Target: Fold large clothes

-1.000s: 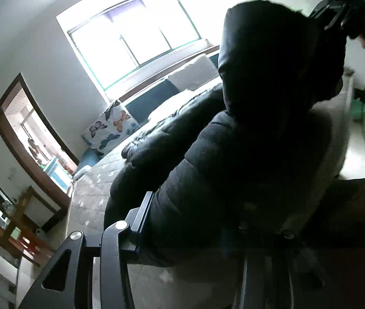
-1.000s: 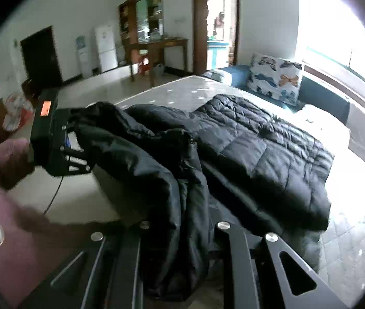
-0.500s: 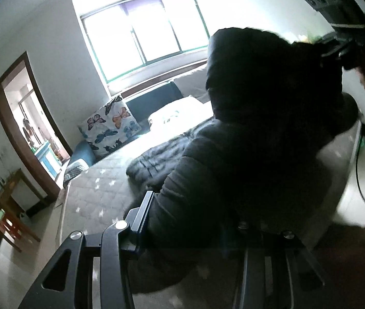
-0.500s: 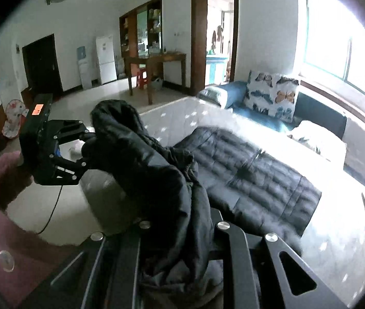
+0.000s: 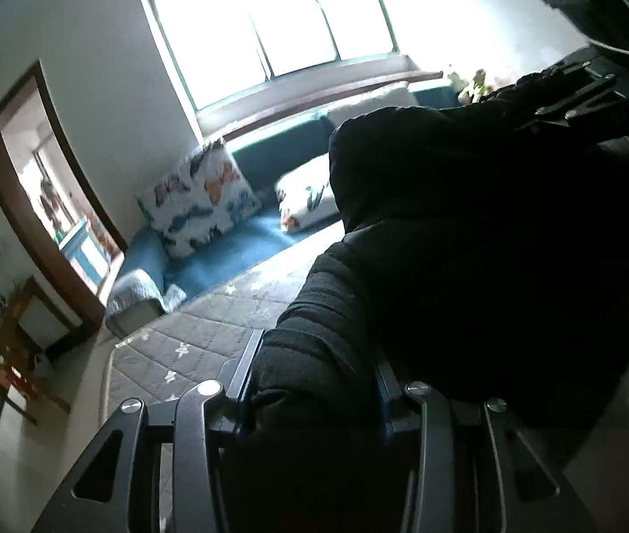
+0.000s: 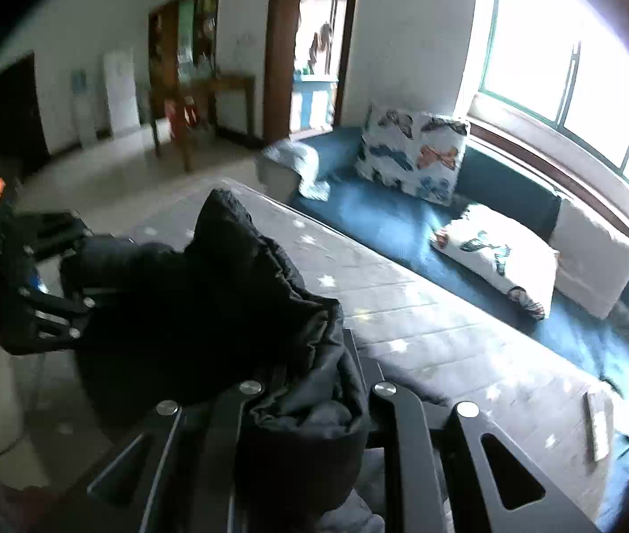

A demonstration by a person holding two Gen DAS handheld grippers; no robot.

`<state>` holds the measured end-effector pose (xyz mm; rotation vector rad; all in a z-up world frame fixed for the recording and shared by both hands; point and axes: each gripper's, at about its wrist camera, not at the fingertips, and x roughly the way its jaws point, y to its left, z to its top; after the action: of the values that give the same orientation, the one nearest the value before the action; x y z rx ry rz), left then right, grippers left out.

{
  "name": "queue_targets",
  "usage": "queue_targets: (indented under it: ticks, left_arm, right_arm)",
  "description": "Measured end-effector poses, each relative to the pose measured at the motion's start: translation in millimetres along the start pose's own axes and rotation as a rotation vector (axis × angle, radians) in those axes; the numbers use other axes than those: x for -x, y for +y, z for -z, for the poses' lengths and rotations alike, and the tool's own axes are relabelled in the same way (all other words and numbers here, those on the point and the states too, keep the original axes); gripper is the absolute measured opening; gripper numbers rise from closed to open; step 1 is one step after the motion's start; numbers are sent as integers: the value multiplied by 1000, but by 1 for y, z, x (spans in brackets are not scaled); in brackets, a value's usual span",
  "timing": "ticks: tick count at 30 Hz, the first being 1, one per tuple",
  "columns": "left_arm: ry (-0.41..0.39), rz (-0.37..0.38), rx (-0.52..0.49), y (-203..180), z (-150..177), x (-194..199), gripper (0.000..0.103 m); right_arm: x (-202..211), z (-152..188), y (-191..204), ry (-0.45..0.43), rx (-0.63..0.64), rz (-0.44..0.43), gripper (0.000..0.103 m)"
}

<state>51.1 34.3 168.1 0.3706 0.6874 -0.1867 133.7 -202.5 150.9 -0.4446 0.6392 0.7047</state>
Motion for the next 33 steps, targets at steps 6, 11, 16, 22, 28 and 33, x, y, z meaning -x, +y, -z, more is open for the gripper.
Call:
queue_targets:
  ticks: [6,11,16,22,28,33]
  left_arm:
    - [140,51,62,19,-35,-98,44]
    - [241,76,103,18,-29,-150,47]
    - [299,66,115,18,-4,-188,58]
    - [321,43,138,27,14,-226,67]
    - [336,61,216,43,25,-236,81]
    - [343,95,271,51,32,-233,82]
  right_arm:
    - [-72,-15,-35,73,-27,0,19]
    - [-123,-1,-58,133,-109,-30,20]
    - [-178,26,-67,237,-159,-64,28]
    - [-189,35,-80,274,-249,-87,37]
    - [-123,15,-93,179,-300,-81,40]
    - [-72,18,-91,158,-271,-71,40]
